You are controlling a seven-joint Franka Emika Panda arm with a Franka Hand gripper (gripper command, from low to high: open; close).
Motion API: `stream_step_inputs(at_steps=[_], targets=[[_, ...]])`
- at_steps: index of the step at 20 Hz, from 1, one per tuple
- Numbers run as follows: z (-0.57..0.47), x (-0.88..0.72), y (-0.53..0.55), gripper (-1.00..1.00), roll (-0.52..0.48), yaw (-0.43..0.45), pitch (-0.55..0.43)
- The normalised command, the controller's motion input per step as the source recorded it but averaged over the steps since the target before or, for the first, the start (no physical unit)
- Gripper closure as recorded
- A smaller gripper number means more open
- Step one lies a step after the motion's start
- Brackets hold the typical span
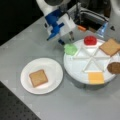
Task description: Ingredient selection for cheeseburger or sandwich
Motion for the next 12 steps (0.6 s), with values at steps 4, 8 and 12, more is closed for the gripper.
stream_step_inputs(at_steps=[4, 8, 12], targets=[[-0.11, 0.26, -0.28, -1.00, 0.369, 0.145, -0.063], [-0.13, 0.22, -0.21, -1.00, 0.388, 0.119, -0.067], [-0.09, 0.19, -0.21, -1.00, 0.345, 0.112, -0.053]])
